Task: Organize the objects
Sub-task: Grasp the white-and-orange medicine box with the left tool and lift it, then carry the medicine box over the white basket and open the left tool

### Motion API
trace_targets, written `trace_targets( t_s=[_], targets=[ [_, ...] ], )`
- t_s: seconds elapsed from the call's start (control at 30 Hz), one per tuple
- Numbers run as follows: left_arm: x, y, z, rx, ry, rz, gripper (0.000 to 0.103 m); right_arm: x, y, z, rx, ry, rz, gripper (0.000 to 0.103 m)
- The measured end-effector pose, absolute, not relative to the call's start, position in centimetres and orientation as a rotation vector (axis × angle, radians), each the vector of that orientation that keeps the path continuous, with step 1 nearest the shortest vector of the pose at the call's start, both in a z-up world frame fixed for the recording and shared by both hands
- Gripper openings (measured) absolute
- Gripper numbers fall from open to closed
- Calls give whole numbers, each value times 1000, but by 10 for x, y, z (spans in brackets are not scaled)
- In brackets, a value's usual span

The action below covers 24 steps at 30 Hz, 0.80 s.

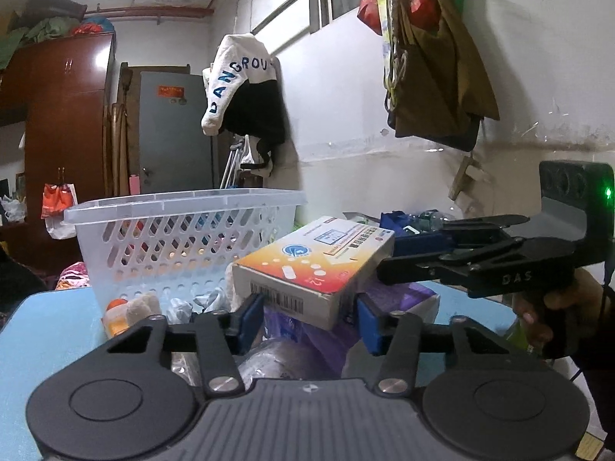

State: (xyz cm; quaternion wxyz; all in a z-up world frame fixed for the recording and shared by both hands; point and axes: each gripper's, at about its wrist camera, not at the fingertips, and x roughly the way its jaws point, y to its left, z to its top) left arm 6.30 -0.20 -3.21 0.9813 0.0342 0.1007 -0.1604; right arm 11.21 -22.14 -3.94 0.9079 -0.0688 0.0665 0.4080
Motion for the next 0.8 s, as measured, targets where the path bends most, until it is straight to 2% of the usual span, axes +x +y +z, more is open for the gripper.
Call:
trace_targets(
  t_s=[0.1,0.8],
  targets=[
    [62,-2,-32,83,200,-320,51,110,-222,-37,-155,132,841,45],
    [44,4,-23,146,107,-320,50,94,-211,-25,-212,39,811,44]
  ],
)
